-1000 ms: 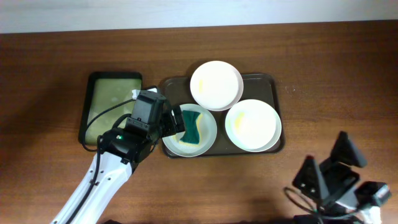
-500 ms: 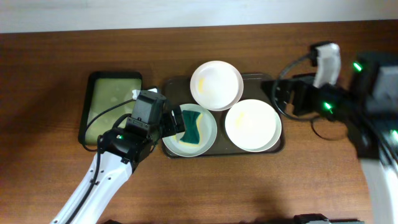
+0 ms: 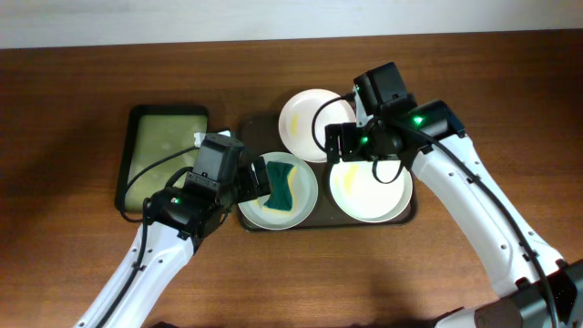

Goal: Clean dirty plates on tray and stack at the side
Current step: 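Reach the right gripper to the white plate rim and grasp it, then hold the white plate with the right gripper and scrub it with the sponge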

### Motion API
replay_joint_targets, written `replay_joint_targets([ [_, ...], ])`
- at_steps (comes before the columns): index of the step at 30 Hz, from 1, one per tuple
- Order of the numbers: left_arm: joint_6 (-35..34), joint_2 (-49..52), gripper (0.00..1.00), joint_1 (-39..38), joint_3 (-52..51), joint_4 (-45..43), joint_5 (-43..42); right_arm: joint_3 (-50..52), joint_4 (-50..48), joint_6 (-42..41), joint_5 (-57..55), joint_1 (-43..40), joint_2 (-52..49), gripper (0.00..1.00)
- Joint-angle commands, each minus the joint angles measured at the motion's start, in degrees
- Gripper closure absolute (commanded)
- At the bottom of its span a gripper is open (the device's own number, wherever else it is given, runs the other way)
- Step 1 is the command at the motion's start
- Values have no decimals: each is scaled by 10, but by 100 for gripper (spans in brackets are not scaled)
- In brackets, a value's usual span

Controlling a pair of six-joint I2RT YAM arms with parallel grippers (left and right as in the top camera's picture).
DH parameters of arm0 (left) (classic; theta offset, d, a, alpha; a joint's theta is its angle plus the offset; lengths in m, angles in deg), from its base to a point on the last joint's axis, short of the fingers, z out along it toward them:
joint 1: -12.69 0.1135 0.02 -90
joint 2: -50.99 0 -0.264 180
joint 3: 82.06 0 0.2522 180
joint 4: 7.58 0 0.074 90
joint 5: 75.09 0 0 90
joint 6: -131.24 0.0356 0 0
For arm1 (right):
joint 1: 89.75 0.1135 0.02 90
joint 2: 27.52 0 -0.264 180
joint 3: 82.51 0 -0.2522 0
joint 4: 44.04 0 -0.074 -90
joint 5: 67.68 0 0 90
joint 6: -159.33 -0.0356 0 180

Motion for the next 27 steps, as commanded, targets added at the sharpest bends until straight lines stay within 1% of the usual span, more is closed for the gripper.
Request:
replay_joint_targets([
  [1, 10, -1, 1, 1, 4, 9, 7, -3, -3, -20, -37, 0, 2, 36],
  [2, 10, -1, 1, 1, 4, 9, 6, 2, -7, -20, -33, 0, -1, 38],
  [4, 9, 3, 1, 1, 4, 8, 6, 28, -26, -19, -30, 0, -14, 38],
  [5, 9, 8, 1, 1, 4, 8, 6, 43, -41, -19, -20, 0, -23, 42],
  [7, 9, 23, 0, 1, 4, 9, 6, 75, -86, -19, 34, 0, -52, 53],
  [8, 9, 31, 0, 1, 4, 8, 4, 81, -99, -19, 54, 0, -63, 56],
  [10, 9, 50, 0, 1, 4, 8, 1, 82, -122, -19, 94, 0, -95, 56],
  [12, 9, 63, 0, 1, 4, 8, 0, 83, -131, -17, 99, 1, -122, 55],
  [13, 9, 69, 0, 1, 4, 8, 0, 83, -135, -3, 100, 3, -143, 54],
  [15, 9, 75, 0, 1, 4, 8, 0, 82, -144, 23, 101, 7, -175, 55],
  [17, 9, 75, 0, 1, 4, 8, 0, 83, -155, 24, 113, 7, -202, 57],
  [19, 9, 75, 0, 1, 4, 8, 0, 83, -171, 44, 152, 7, -213, 61],
  [21, 9, 75, 0, 1, 4, 8, 0, 83, -180, 58, 181, 7, -216, 61],
  [27, 9, 75, 0, 1, 4, 8, 0, 83, -183, 59, 177, 7, -219, 60],
])
